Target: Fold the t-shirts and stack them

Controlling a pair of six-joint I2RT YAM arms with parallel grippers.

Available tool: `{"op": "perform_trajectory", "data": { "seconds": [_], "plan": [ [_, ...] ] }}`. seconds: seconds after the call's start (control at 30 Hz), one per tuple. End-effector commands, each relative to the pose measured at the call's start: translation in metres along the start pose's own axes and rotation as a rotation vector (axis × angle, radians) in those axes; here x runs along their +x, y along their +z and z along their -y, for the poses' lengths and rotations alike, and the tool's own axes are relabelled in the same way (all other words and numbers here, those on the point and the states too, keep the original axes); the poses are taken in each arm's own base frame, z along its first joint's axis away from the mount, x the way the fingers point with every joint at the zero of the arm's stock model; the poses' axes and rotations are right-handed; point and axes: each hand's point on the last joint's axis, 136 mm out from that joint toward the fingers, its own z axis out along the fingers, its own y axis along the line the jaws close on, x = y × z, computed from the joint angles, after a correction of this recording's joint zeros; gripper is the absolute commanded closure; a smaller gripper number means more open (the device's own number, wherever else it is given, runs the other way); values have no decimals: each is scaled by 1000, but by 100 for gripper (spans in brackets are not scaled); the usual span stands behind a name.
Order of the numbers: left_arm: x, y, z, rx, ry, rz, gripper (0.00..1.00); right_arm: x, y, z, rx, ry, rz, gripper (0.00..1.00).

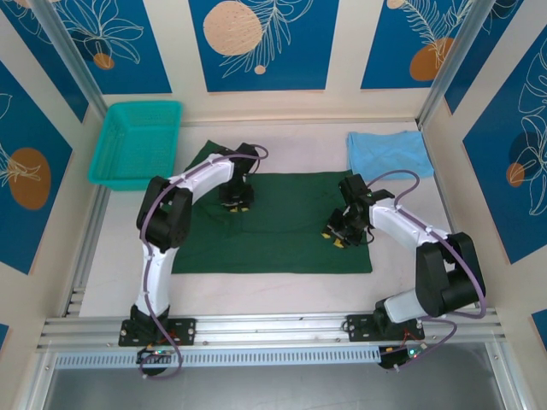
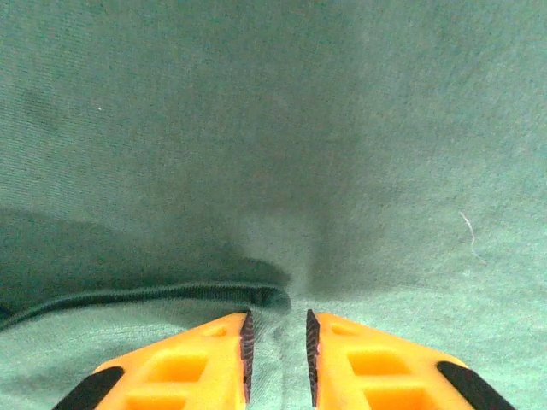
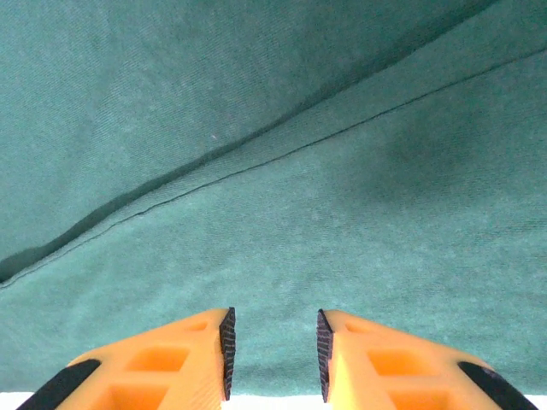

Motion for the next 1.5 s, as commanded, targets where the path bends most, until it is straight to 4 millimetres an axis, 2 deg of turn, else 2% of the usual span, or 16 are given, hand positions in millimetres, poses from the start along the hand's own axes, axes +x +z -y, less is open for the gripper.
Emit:
{"op": "perform_trajectory", "data": {
  "seconds": [0.0,0.07,0.13,0.2,0.37,0.6,0.9,1.1,1.2,1.23,1.27,1.33,1.4,1.47],
  "plan": [
    [5,4,-1,-46,30,-21,83,5,-4,7,7,12,-1,67],
    [6,4,-2,-55,35,-21,83,5,-4,8,7,13,1,67],
    [7,4,-3,-68,46,-19,73,5,-5,8,7,12,3,67],
    [9,5,-5,-81,53,-16,71,6,-5,9,6,14,2,67],
    [10,8,-5,-83,63,-16,79,8,-4,11,7,17,3,67],
    [8,4,-1,-70,75,3,100,8,-6,13,4,19,12,67],
    [7,-6,24,-48,233,82,100,7,-6,11,-3,22,16,67],
    [10,2,21,-92,311,86,100,7,-6,12,2,20,15,67],
    [6,-1,22,-89,331,109,99,8,-5,13,5,20,12,67],
    [4,-4,23,-88,336,117,92,8,-6,13,5,23,13,67],
    [1,-9,23,-95,337,130,79,7,-6,13,5,22,15,67],
    [-8,-24,21,-107,329,163,67,5,-8,14,9,26,20,67],
    [-18,-50,18,-111,304,217,50,0,-11,16,19,34,33,66],
    [-29,-79,13,-93,266,273,41,-6,-16,19,21,45,45,66]
  ]
}}
